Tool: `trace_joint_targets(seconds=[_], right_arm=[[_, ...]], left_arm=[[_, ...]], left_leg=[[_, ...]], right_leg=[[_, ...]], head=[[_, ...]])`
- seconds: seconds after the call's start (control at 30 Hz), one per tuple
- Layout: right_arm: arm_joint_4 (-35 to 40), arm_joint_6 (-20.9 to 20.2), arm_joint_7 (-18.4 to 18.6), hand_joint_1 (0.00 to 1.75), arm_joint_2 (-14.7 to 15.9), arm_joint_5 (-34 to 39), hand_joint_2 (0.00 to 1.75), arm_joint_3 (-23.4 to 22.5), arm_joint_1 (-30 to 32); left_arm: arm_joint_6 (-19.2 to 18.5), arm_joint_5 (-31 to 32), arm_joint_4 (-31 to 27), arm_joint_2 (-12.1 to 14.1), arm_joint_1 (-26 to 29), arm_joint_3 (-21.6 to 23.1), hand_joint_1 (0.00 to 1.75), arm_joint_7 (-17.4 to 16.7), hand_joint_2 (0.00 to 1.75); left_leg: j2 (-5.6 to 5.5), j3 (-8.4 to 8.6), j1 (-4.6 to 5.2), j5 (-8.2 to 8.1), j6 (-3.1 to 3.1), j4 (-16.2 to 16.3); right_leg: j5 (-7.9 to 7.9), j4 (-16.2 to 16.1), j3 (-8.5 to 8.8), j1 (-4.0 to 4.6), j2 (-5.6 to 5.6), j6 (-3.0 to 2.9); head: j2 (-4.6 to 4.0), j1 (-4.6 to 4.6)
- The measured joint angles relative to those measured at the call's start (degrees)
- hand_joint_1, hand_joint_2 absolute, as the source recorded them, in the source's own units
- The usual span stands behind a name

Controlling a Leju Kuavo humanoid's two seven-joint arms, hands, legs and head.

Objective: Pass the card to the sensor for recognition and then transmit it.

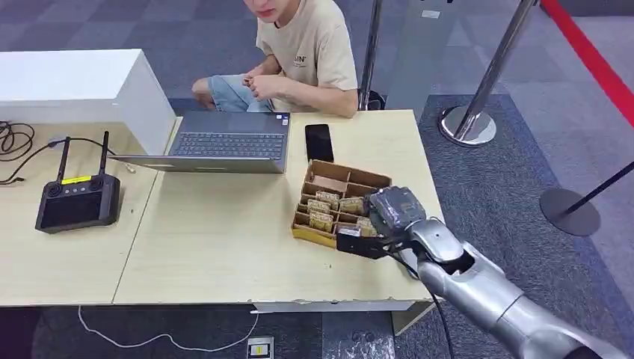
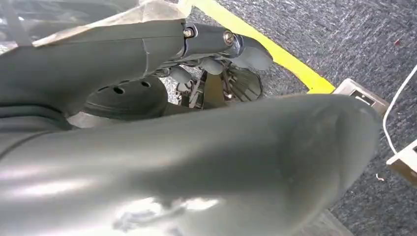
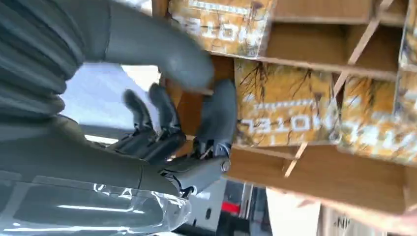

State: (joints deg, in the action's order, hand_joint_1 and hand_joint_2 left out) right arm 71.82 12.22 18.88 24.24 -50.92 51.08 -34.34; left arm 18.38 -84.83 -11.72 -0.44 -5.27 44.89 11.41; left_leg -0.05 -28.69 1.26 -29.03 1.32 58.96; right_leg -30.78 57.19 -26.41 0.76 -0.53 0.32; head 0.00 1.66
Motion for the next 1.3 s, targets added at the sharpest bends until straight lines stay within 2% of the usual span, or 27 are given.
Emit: trace_joint_targets(seconds=[0.33, 0.93, 1.07, 1.1, 1.17, 1.2, 1.23, 1.3], right_arm=[[3.6, 0.5, 2.52, 0.0, 0.26, -4.33, 1.75, -1.18, -0.01], [8.13, -0.55, 2.69, 0.0, 0.72, -3.94, 1.75, -1.84, 0.05], [12.46, -2.75, 2.74, 0.02, 0.66, -3.08, 1.75, -1.95, -0.41], [12.85, -3.02, 2.74, 0.12, 0.63, -3.06, 1.75, -1.95, -0.55], [13.33, -3.34, 2.74, 0.58, 0.61, -3.0, 1.75, -1.92, -0.76], [13.49, -3.5, 2.74, 0.91, 0.61, -2.93, 1.75, -1.92, -0.78], [13.57, -3.5, 2.74, 1.4, 0.59, -2.89, 1.75, -1.9, -0.79], [13.75, -3.52, 2.73, 1.45, 0.59, -2.76, 1.75, -1.9, -0.83]], left_arm=[[0.2, -0.2, 0.0, 0.0, 0.01, 0.0, 0.0, 0.04, 0.0], [0.35, -0.31, 0.0, 0.0, 0.0, 0.0, 0.0, 0.15, 0.0], [0.66, -0.61, 0.0, 0.0, 0.0, 0.0, 0.0, 0.2, 0.0], [0.66, -0.61, 0.0, 0.0, -0.01, 0.0, 0.0, 0.2, 0.0], [0.64, -0.61, 0.0, 0.0, 0.0, 0.0, 0.0, 0.2, 0.0], [0.64, -0.61, 0.0, 0.0, 0.0, 0.0, 0.0, 0.2, 0.0], [0.55, -0.61, 0.0, 0.0, 0.0, 0.0, 0.0, 0.2, 0.0], [0.5, -0.61, 0.0, 0.0, 0.0, 0.0, 0.0, 0.2, 0.0]], left_leg=[[0.0, 0.01, 0.0, 0.0, 0.0, 0.0], [0.0, -0.01, 0.0, 0.0, 0.0, 0.0], [0.0, -0.01, 0.0, 0.0, 0.0, 0.0], [0.0, -0.01, 0.0, 0.0, 0.0, 0.0], [-0.01, -0.01, 0.0, 0.0, 0.0, 0.0], [-0.01, -0.01, 0.0, 0.0, 0.0, 0.0], [-0.01, -0.02, 0.0, 0.0, 0.0, 0.0], [0.0, -0.02, 0.0, 0.0, 0.0, 0.0]], right_leg=[[0.0, 0.0, -0.01, 0.0, 0.0, 0.0], [0.0, 0.0, -0.02, 0.0, 0.0, 0.0], [0.0, 0.0, -0.02, 0.0, 0.0, 0.0], [0.0, 0.01, -0.02, 0.0, 0.0, 0.0], [0.0, 0.0, -0.01, 0.0, 0.0, 0.0], [0.0, 0.01, -0.01, 0.0, 0.0, 0.0], [0.0, 0.01, -0.01, 0.0, 0.0, 0.0], [0.0, 0.0, -0.01, 0.0, 0.0, 0.0]], head=[[0.0, 0.0], [0.0, -0.02], [0.0, -0.02], [0.0, -0.02], [0.0, -0.02], [0.0, -0.02], [0.0, 0.0], [0.0, -0.02]])
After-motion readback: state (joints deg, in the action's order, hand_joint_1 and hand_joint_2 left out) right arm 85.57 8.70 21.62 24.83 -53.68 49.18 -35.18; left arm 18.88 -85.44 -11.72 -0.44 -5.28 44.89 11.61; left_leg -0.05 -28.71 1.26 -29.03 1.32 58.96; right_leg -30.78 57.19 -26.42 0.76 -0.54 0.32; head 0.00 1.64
